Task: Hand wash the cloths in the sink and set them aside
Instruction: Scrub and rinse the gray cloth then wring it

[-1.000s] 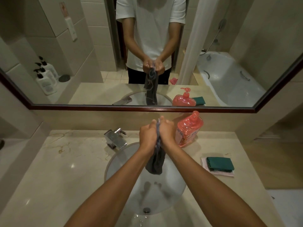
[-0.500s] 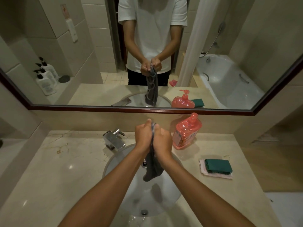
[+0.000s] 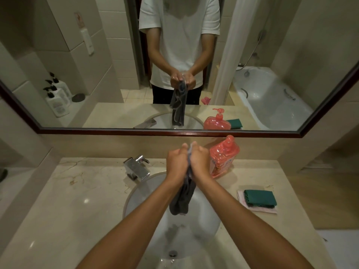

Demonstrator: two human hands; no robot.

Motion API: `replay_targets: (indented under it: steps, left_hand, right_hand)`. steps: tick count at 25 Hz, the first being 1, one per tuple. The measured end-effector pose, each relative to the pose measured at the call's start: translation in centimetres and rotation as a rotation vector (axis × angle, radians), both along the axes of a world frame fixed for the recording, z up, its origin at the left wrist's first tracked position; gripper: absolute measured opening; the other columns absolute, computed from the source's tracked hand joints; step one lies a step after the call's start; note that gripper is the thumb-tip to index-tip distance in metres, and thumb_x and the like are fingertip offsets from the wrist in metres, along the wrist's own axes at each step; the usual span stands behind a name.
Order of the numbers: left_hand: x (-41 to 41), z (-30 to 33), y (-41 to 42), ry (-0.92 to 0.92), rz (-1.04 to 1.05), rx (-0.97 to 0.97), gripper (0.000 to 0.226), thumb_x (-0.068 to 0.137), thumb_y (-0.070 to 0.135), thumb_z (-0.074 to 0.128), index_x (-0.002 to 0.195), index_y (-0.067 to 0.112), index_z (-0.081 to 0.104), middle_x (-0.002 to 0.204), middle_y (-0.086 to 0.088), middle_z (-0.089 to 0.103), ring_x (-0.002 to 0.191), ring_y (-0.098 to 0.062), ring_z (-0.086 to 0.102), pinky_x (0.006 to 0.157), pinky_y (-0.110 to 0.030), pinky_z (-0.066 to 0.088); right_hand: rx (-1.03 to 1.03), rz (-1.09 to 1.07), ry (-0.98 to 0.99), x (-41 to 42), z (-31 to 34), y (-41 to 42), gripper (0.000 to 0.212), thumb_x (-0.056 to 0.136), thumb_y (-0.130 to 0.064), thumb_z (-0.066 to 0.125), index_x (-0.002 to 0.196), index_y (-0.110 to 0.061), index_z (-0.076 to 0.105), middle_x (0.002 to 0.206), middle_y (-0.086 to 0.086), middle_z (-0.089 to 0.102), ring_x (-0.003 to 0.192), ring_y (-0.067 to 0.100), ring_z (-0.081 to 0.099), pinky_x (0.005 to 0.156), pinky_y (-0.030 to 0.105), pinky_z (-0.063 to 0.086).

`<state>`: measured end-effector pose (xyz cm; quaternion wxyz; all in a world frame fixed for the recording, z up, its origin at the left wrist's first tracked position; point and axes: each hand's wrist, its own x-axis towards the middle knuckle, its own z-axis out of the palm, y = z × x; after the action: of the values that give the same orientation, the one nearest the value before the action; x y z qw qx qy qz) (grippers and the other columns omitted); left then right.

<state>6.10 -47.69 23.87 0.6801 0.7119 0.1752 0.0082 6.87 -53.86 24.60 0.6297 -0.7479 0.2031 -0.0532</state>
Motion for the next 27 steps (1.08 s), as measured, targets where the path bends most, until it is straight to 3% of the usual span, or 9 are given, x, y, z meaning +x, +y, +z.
replay_targets:
  steps: [2, 6, 10, 14, 18, 22, 24, 27]
  left_hand:
    - [0.2, 0.3, 0.1, -0.013, 0.008, 0.033, 0.050, 0.103, 0.032, 0.050, 0.055, 0.018, 0.052, 0.048, 0.005, 0.051, 0.044, -0.008, 0.046, 0.044, -0.021, 0.037]
    - [1.4, 0.7, 1.5, 0.008, 0.040, -0.002, 0.046, 0.104, 0.030, 0.050, 0.067, 0.007, 0.064, 0.066, -0.011, 0.064, 0.061, -0.019, 0.055, 0.065, -0.034, 0.046]
    - [-0.2, 0.4, -0.2, -0.009, 0.011, 0.054, 0.052, 0.103, 0.032, 0.050, 0.054, 0.015, 0.053, 0.050, 0.002, 0.054, 0.048, -0.012, 0.049, 0.056, -0.029, 0.039]
    - [1.2, 1.1, 1.3, 0.000, 0.053, 0.050, 0.050, 0.104, 0.029, 0.049, 0.058, 0.012, 0.055, 0.053, -0.001, 0.053, 0.047, -0.010, 0.045, 0.051, -0.027, 0.036]
    - [-0.7, 1.0, -0.3, -0.049, 0.010, 0.091, 0.051, 0.104, 0.030, 0.048, 0.055, 0.017, 0.052, 0.053, 0.001, 0.053, 0.050, -0.012, 0.047, 0.054, -0.029, 0.038]
    - [1.1, 1.7, 1.1, -0.022, 0.049, 0.053, 0.048, 0.105, 0.028, 0.048, 0.062, 0.009, 0.056, 0.060, -0.007, 0.054, 0.055, -0.017, 0.046, 0.060, -0.031, 0.037]
    - [0.4, 1.5, 0.5, -0.034, 0.031, 0.049, 0.047, 0.105, 0.029, 0.048, 0.062, 0.011, 0.058, 0.059, -0.004, 0.056, 0.052, -0.014, 0.048, 0.055, -0.028, 0.038]
    - [-0.9, 0.9, -1.1, -0.070, -0.031, 0.061, 0.049, 0.105, 0.030, 0.048, 0.059, 0.014, 0.058, 0.052, 0.002, 0.055, 0.045, -0.007, 0.049, 0.046, -0.022, 0.038]
  right_hand:
    - [0.019, 0.009, -0.028, -0.5, 0.5, 0.3, 0.048, 0.105, -0.027, 0.044, 0.061, -0.015, 0.057, 0.060, 0.005, 0.058, 0.062, 0.023, 0.059, 0.066, 0.045, 0.051]
    - [-0.086, 0.109, -0.056, -3.1, -0.7, 1.8, 0.050, 0.104, -0.032, 0.042, 0.059, -0.020, 0.060, 0.059, 0.004, 0.064, 0.062, 0.025, 0.066, 0.063, 0.041, 0.053]
    - [0.083, -0.015, -0.010, -0.1, 0.6, 0.2, 0.046, 0.103, -0.023, 0.044, 0.058, -0.017, 0.053, 0.056, 0.001, 0.054, 0.057, 0.019, 0.054, 0.061, 0.035, 0.044]
    - [-0.048, 0.097, -0.062, -2.9, -0.6, 1.7, 0.050, 0.103, -0.033, 0.042, 0.058, -0.018, 0.059, 0.048, -0.002, 0.058, 0.049, 0.014, 0.059, 0.049, 0.031, 0.045]
    - [0.077, -0.011, -0.025, -0.3, 1.1, 0.1, 0.046, 0.104, -0.025, 0.045, 0.059, -0.017, 0.052, 0.054, -0.001, 0.053, 0.052, 0.013, 0.050, 0.054, 0.029, 0.040]
    - [-0.042, 0.110, -0.082, -3.0, 0.0, 1.6, 0.048, 0.103, -0.030, 0.044, 0.059, -0.020, 0.058, 0.055, -0.002, 0.060, 0.056, 0.016, 0.060, 0.054, 0.034, 0.047]
    - [-0.023, 0.062, -0.041, -2.2, 0.2, 0.9, 0.048, 0.103, -0.027, 0.045, 0.058, -0.018, 0.057, 0.050, -0.004, 0.057, 0.052, 0.014, 0.056, 0.052, 0.030, 0.043]
    - [0.127, -0.013, -0.041, -0.5, 1.5, -0.6, 0.042, 0.104, -0.022, 0.045, 0.069, -0.008, 0.063, 0.058, 0.002, 0.054, 0.056, 0.016, 0.051, 0.054, 0.028, 0.039]
